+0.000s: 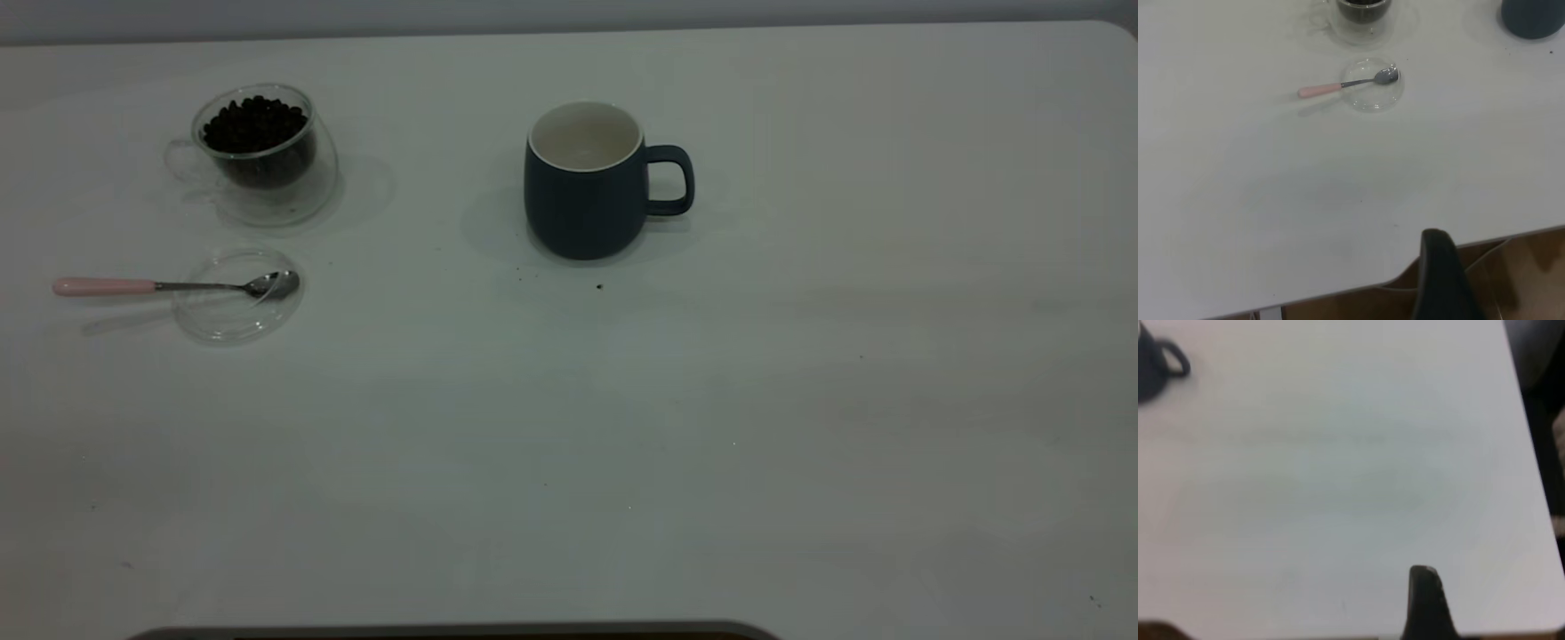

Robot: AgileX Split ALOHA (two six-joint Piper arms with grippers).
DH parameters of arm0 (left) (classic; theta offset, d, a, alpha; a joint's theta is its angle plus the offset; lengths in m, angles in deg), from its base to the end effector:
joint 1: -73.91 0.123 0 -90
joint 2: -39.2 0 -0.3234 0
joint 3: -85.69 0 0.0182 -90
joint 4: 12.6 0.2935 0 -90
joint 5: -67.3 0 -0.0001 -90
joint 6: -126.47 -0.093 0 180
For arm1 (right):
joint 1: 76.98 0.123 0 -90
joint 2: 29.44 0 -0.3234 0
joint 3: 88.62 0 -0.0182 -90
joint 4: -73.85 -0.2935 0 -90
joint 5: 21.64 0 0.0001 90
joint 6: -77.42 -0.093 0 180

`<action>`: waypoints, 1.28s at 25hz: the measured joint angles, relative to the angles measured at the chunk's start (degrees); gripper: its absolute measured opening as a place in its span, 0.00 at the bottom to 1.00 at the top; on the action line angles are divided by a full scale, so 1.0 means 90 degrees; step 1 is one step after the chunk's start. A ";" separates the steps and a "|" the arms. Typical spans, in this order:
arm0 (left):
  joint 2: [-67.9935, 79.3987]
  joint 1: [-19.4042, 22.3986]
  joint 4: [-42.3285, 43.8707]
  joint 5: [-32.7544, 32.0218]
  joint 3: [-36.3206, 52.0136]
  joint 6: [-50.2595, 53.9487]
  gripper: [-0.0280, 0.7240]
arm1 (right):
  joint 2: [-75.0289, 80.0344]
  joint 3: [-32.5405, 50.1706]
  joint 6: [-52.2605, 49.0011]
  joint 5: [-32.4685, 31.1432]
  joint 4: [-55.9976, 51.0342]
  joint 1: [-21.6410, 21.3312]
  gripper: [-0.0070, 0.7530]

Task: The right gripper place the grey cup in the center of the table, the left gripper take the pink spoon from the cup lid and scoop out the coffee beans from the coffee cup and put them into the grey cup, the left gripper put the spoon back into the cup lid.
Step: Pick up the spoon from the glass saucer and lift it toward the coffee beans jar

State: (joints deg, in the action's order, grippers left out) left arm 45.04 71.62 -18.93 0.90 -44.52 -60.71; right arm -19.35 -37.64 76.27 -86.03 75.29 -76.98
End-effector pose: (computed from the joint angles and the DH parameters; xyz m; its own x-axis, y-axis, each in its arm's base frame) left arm -0.0116 -0.0089 0.2876 -0.5162 0.1011 -0.8505 0.1677 0.9857 0.0154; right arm 0.0054 -0.0021 0.2836 -0.5798 0.0092 -0.8147 0.0238 0.9997 -0.0056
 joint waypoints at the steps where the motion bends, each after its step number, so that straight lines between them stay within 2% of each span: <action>1: 0.0000 0.0000 0.0000 0.0000 0.0000 0.0000 0.70 | -0.0108 0.0000 0.0000 -0.0045 0.0000 0.0000 0.71; 24: 0.0000 0.0000 0.0000 0.0024 0.0000 0.0000 0.70 | -0.0146 0.0014 0.0000 -0.0032 -0.0036 -0.0009 0.71; 29: 0.0000 0.0000 -0.0164 0.0236 0.0000 0.0153 0.69 | -0.0146 0.0014 0.0000 -0.0032 -0.0036 -0.0009 0.71; 32: 0.0254 0.0000 -0.0071 0.0574 -0.0041 0.0650 0.64 | -0.0146 0.0014 0.0000 -0.0030 -0.0036 -0.0009 0.71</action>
State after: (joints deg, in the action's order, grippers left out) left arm 47.33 71.62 -19.57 6.07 -44.89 -54.85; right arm -20.67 -37.51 76.27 -86.30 74.96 -77.05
